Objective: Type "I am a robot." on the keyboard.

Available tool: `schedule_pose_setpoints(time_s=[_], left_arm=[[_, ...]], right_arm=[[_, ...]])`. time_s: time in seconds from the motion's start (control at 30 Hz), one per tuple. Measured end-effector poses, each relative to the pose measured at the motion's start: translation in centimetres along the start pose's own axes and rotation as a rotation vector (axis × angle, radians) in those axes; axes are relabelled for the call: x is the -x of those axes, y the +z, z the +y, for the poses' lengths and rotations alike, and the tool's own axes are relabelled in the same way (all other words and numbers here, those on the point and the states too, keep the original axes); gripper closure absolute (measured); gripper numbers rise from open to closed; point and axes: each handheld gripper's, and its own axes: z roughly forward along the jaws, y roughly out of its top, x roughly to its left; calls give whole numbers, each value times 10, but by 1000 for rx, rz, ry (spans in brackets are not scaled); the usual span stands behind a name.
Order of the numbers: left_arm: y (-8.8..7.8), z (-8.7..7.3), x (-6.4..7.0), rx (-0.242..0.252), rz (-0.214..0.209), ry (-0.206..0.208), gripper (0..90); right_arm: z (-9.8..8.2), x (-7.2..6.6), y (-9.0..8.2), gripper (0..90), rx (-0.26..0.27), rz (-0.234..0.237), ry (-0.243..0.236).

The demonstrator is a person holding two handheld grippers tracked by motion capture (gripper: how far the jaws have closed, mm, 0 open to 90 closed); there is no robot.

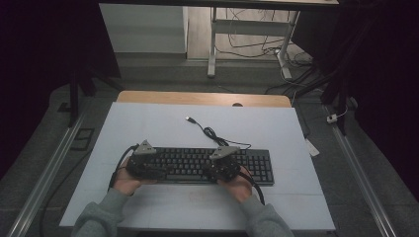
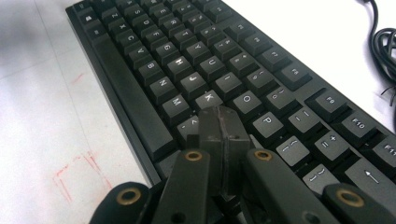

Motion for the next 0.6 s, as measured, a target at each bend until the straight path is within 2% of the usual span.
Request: schedule_pose_setpoints(time_s=[0.4, 0.5, 0.6], left_arm=[[0, 0, 0, -3, -1, 2, 266], [-1, 0, 0, 3, 0, -1, 266], [-1, 0, -1, 4, 2, -2, 266]], right_arm=[[-1, -2, 3, 897, -21, -8, -9], [1, -1, -5, 896, 41, -13, -7], [1, 4, -18, 890, 79, -33, 2]])
